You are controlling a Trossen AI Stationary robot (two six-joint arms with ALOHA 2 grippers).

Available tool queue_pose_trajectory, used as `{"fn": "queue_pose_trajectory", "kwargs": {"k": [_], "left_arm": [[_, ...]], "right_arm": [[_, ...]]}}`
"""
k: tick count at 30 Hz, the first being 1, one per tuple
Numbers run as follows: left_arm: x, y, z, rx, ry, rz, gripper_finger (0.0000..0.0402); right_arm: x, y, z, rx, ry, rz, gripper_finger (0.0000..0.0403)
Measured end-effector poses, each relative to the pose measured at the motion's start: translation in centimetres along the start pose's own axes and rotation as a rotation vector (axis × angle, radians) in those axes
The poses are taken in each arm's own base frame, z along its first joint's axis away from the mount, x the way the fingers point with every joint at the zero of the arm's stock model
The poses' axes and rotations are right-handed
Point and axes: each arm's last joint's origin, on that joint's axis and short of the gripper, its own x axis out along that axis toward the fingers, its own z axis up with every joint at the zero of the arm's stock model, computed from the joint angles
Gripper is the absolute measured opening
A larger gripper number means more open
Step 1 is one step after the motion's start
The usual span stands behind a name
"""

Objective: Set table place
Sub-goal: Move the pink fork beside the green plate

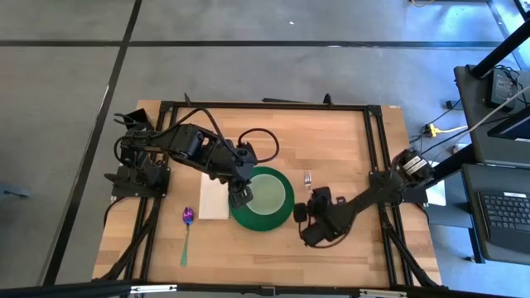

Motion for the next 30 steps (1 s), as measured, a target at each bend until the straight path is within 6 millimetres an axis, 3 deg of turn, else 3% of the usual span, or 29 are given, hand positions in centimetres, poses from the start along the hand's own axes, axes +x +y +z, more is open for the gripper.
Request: {"fn": "queue_pose_trajectory", "kwargs": {"k": [4, 11, 22, 30], "left_arm": [[0.0, 0.0, 0.0, 0.000, 0.000, 0.000, 0.0071], [0.0, 0.0, 0.0, 0.010, 0.000, 0.000, 0.0071], [0.0, 0.0, 0.0, 0.045, 0.000, 0.000, 0.0071], [0.0, 0.0, 0.0, 0.054, 0.000, 0.000, 0.0071]], "right_arm": [[2.1, 0.9, 0.4, 0.049, -0.008, -0.031, 0.0052], [5.4, 2.0, -0.5, 0.092, 0.015, -0.063, 0.0052], [6.0, 2.2, -0.8, 0.087, 0.011, -0.070, 0.0053], [5.7, 2.8, -0.7, 0.094, 0.026, -0.065, 0.0187]]}}
